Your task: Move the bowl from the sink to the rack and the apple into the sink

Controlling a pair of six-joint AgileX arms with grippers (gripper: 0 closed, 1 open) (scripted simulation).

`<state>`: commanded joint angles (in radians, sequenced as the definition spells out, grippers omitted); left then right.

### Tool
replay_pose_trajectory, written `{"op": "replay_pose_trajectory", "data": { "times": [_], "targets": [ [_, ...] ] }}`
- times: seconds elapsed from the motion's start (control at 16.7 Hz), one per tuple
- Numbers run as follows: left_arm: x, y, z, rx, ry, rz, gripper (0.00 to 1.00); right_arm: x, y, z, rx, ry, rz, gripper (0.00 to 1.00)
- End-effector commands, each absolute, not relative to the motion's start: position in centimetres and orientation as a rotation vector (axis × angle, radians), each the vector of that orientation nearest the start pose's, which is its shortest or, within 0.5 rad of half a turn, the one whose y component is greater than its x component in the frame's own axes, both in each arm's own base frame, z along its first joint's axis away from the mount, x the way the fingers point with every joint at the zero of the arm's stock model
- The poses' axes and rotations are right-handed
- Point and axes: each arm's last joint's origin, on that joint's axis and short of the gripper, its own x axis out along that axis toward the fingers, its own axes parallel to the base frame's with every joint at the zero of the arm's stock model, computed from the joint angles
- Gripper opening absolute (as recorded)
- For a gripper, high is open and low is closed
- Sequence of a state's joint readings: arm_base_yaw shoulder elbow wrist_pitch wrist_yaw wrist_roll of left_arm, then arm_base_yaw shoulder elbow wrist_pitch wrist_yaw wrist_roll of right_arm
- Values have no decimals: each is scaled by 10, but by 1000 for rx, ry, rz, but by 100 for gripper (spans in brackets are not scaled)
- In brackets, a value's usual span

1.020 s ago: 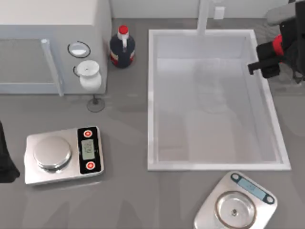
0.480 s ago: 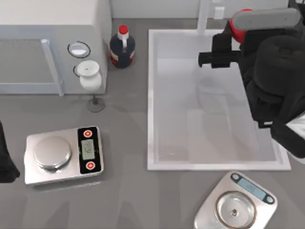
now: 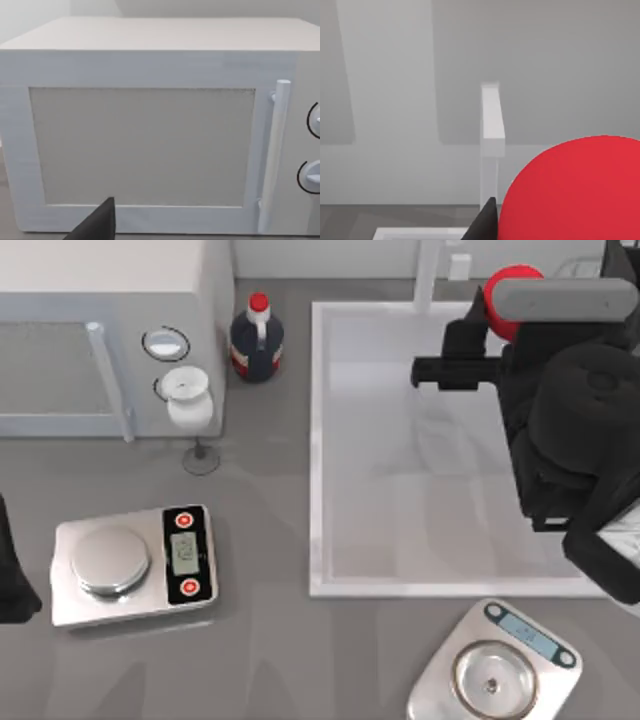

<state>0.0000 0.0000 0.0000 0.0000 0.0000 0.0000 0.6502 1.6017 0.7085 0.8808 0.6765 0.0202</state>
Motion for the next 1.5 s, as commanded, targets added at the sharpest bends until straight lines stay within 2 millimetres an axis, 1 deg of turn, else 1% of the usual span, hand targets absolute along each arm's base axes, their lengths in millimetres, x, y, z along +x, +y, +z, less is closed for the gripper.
{"op": "replay_pose_trajectory", "data": {
  "times": [0.18,0.3,0.42,0.6,0.84,0.96,1.08,1.32,1.5],
  "targets": [
    [106,-1,160,0,0,0,100,273,184,205,-2,4,-12,0],
    [106,-1,160,0,0,0,100,276,187,191,-5,8,-12,0],
    [106,-1,160,0,0,0,100,280,191,168,-9,13,-13,0],
    [106,-1,160,0,0,0,100,282,194,128,2,-1,-14,0],
    [106,-1,160,0,0,0,100,276,189,81,11,-13,-12,0],
    [106,-1,160,0,0,0,100,272,185,65,4,-5,-10,0],
    [106,-1,160,0,0,0,100,270,184,59,0,0,-10,0],
    [106,-1,160,0,0,0,100,270,184,59,0,0,-10,0],
    [106,-1,160,0,0,0,100,270,184,59,0,0,-10,23]
  ]
}}
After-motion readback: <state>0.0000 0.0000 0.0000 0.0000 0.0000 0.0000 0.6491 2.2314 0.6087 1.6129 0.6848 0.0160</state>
